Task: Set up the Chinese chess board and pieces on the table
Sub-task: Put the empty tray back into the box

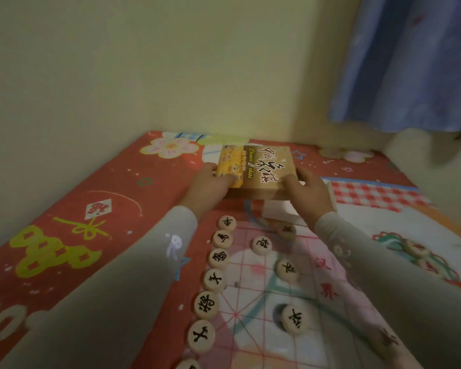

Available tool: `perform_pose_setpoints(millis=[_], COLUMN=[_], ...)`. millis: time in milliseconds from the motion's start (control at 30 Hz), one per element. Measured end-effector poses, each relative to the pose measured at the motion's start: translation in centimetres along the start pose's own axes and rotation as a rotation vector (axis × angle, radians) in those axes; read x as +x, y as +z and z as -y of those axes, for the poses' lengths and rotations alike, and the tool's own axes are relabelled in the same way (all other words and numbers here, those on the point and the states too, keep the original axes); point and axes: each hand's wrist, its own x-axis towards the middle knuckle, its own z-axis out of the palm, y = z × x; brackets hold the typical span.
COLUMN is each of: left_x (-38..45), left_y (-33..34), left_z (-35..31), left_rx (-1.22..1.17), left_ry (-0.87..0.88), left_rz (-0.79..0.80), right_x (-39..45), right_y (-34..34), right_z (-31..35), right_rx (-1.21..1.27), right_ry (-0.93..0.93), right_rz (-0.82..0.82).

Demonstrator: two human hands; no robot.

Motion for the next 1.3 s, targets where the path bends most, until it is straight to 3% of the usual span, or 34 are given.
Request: perform_pose_setpoints(millis=[233,667,867,1100,1300], left_x=[0.8,1.3,1.8,2.1,1.9], left_y=[7.9,9.5,9.9,10.7,10.0], left_z=[-1.7,-0.8,-0.5,0.2,0.3], left_rx=[0.027,0.176,0.271,0.638,0.508], left_ry=[-0.021,-0.048,-0.033,0.091,0.090], left_rz=[0.188,0.303,0.285,0.226,0.260], right_x=[1.4,1.6,2.2,2.6,2.4], right_y=[-6.2,-6.7,-6.5,-6.8,-7.0], right_z=[-4.9,-7.2,-8.0,-8.8,-8.7], right_rx=[-0.155,-0.328,-0.411,-0.612,-0.627], right_ry=[0.096,0.137,0.130,0.079,0.083], right_rz=[-0.034,0.039,0.080,0.179,0.219])
